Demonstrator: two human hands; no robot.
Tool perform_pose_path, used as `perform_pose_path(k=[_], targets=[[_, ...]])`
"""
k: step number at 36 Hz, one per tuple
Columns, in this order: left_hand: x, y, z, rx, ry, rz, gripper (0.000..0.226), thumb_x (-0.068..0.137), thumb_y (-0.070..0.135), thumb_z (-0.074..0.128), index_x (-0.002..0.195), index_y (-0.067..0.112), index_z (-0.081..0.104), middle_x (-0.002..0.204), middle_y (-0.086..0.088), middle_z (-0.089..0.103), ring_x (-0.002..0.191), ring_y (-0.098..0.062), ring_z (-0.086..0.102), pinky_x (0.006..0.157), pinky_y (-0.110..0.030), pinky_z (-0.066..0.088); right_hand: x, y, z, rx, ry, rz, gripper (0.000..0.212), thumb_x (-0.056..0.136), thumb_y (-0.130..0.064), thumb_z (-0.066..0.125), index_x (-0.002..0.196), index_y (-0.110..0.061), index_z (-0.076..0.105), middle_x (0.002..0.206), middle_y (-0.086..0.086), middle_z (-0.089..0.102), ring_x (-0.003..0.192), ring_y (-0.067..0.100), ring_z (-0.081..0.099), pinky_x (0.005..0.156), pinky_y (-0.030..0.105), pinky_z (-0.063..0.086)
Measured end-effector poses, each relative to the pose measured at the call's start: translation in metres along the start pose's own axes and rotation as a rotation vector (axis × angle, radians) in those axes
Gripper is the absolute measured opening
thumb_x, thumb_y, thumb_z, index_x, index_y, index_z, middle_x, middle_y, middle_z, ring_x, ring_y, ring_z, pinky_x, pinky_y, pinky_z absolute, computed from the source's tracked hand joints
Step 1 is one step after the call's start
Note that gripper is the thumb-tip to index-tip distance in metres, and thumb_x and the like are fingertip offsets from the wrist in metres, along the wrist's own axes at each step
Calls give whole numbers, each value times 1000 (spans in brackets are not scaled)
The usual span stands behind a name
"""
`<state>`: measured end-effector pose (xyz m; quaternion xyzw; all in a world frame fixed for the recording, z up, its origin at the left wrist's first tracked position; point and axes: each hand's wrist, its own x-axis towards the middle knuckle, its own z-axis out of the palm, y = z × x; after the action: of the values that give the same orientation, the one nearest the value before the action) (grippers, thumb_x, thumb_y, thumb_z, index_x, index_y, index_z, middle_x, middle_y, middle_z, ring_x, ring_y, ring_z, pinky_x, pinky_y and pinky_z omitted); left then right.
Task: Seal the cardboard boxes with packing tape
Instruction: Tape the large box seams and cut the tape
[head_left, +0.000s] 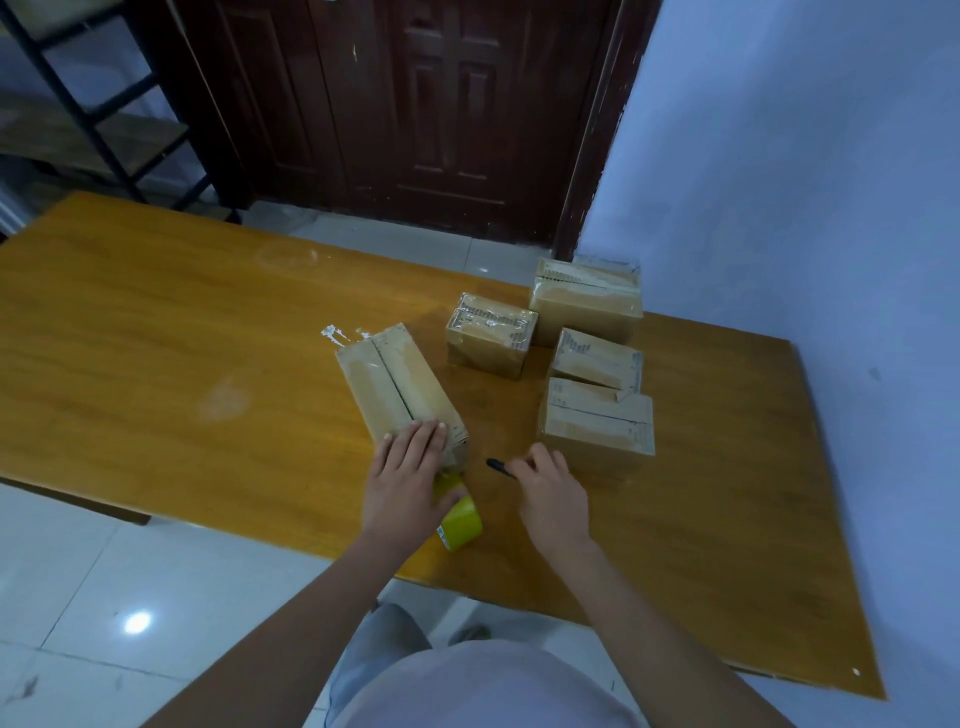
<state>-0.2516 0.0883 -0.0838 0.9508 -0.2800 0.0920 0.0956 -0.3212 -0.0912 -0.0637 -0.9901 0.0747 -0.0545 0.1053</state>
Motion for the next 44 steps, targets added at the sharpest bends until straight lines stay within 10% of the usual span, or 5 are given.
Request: perform_pose_path(k=[5,10,15,22,44], targets=[[0,0,-2,-7,-37,-13,79,81,65,38,138,12,49,139,-6,53,133,-22,33,111,-40,19,-6,15,17,-6,-388,194,33,92,0,44,119,-15,56,115,6,47,98,24,52,65,29,40],[1,0,-4,-8,-62,-15,80,81,65,33,138,12,49,138,-5,53,132,-21,33,111,-40,19,-8,18,33,-14,-410,247,29,95,-16,46,122,-17,55,121,3,48,110,24,49,91,36,41],[1,0,-3,-2,-59,-1,78,81,65,41,138,12,48,139,-5,52,133,-21,34,111,-39,18,7,-13,24,759,-347,309,25,94,-24,52,117,-17,58,117,-2,43,113,15,46,100,34,41],[2,1,-4,-4,-118,-28,72,83,57,37,138,13,49,138,-5,53,131,-22,41,110,-40,23,22,-36,18,1136,-491,346,15,94,-17,53,102,-15,66,114,0,48,105,10,49,78,11,39],[12,-8,-3,-142,-31,-47,51,89,40,37,126,15,62,126,0,60,113,-16,42,99,-33,27,8,-20,22,1235,-473,445,16,89,-12,64,79,-25,68,88,-4,67,86,11,62,69,21,49]])
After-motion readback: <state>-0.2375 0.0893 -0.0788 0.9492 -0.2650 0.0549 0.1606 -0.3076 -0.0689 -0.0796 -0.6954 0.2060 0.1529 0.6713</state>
